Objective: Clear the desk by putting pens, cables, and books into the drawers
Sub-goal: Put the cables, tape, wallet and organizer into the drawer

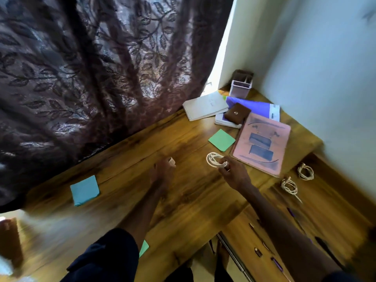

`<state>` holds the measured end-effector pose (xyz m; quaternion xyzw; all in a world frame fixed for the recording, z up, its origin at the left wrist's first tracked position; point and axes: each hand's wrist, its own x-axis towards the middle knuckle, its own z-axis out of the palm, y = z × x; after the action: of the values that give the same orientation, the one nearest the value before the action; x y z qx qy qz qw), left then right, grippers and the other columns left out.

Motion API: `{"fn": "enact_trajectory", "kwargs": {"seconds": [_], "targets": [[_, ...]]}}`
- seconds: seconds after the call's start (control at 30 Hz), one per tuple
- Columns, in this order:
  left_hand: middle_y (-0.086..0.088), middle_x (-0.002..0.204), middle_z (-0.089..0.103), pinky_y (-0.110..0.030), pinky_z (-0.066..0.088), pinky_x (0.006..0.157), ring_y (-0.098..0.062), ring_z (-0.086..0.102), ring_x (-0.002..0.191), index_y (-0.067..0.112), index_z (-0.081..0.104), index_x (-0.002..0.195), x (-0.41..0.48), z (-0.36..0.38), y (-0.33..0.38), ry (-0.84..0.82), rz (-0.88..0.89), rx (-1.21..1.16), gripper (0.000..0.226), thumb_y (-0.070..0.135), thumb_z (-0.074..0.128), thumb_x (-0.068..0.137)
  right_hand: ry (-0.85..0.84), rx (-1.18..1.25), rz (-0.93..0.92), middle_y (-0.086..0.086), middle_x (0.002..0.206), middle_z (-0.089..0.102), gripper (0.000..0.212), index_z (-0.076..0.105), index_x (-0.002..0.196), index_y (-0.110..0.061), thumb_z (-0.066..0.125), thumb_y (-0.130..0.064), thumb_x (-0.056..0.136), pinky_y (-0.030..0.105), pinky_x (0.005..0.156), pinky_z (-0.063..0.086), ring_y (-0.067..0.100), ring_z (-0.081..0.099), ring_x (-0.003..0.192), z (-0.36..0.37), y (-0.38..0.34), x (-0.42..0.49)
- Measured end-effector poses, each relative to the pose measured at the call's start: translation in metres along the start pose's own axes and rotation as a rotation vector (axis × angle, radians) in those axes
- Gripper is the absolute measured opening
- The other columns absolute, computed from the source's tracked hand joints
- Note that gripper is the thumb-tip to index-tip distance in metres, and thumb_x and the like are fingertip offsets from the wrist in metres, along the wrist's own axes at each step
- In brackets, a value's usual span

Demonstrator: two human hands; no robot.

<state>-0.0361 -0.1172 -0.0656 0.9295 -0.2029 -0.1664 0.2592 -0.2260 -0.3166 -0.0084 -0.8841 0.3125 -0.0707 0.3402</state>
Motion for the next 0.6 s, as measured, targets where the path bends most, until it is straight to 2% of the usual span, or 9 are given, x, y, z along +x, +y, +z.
{"fn": "enact_trajectory", "kwargs": {"seconds": [0.1, 0.2, 0.27, 0.37, 0.43, 0.53, 0.6], "targets": [[-0.010, 0.108, 0.072, -0.036, 0.051, 0.085, -0.029, 0.067, 0.100, 0.011, 0.068, 0.119, -0.028, 0.016, 0.041, -0.086, 0.103, -0.030, 0.035, 0.033, 0.065, 0.092, 0.027, 0.010, 0.035, 0.007, 0.113, 0.074, 0.023, 0.067, 0.113, -0.016, 0.069, -0.020, 0.090, 0.036, 0.073, 0.057, 0.020, 0.069, 0.086, -0.020, 0.016, -0.015], [-0.004, 0.094, 0.073, -0.035, 0.055, 0.076, -0.025, 0.068, 0.085, 0.016, 0.070, 0.099, -0.051, 0.029, 0.088, -0.190, 0.153, -0.077, 0.029, 0.042, 0.062, 0.090, 0.073, 0.035, 0.095, 0.005, 0.102, 0.076, 0.022, 0.067, 0.108, -0.016, 0.074, -0.020, 0.087, 0.031, 0.070, 0.053, 0.013, 0.065, 0.073, -0.047, 0.037, -0.029], [-0.001, 0.090, 0.073, -0.034, 0.055, 0.073, -0.022, 0.068, 0.081, 0.016, 0.069, 0.096, -0.059, 0.040, 0.113, -0.257, 0.177, -0.115, 0.033, 0.047, 0.060, 0.088, 0.088, 0.050, 0.146, 0.005, 0.094, 0.076, 0.020, 0.067, 0.104, -0.018, 0.075, -0.021, 0.086, 0.029, 0.069, 0.050, 0.015, 0.064, 0.069, -0.065, 0.053, -0.038], [-0.001, 0.097, 0.073, -0.029, 0.051, 0.073, -0.018, 0.067, 0.083, 0.019, 0.070, 0.101, -0.068, 0.064, 0.152, -0.319, 0.226, -0.093, 0.033, 0.049, 0.061, 0.091, 0.132, 0.086, 0.225, 0.005, 0.086, 0.073, 0.018, 0.065, 0.100, -0.018, 0.076, -0.020, 0.085, 0.032, 0.072, 0.051, 0.022, 0.069, 0.076, -0.091, 0.085, -0.056], [-0.003, 0.105, 0.073, -0.031, 0.053, 0.080, -0.019, 0.067, 0.090, 0.018, 0.070, 0.109, -0.074, 0.080, 0.176, -0.334, 0.232, -0.080, 0.036, 0.049, 0.060, 0.093, 0.155, 0.103, 0.268, 0.002, 0.083, 0.069, 0.019, 0.065, 0.101, -0.018, 0.076, -0.020, 0.086, 0.029, 0.070, 0.046, 0.020, 0.068, 0.077, -0.105, 0.105, -0.069], [-0.008, 0.114, 0.070, -0.035, 0.049, 0.087, -0.026, 0.066, 0.100, 0.011, 0.067, 0.116, -0.092, 0.106, 0.216, -0.374, 0.270, -0.052, 0.041, 0.045, 0.055, 0.098, 0.214, 0.097, 0.334, 0.002, 0.090, 0.072, 0.020, 0.068, 0.104, -0.018, 0.074, -0.021, 0.086, 0.024, 0.069, 0.038, 0.016, 0.064, 0.078, -0.125, 0.137, -0.094], [-0.014, 0.114, 0.070, -0.035, 0.048, 0.088, -0.032, 0.066, 0.104, 0.006, 0.068, 0.112, -0.105, 0.123, 0.237, -0.396, 0.289, -0.052, 0.040, 0.041, 0.053, 0.100, 0.250, 0.091, 0.380, 0.002, 0.097, 0.075, 0.022, 0.069, 0.105, -0.020, 0.075, -0.022, 0.085, 0.024, 0.070, 0.038, 0.015, 0.063, 0.079, -0.134, 0.157, -0.111]]}}
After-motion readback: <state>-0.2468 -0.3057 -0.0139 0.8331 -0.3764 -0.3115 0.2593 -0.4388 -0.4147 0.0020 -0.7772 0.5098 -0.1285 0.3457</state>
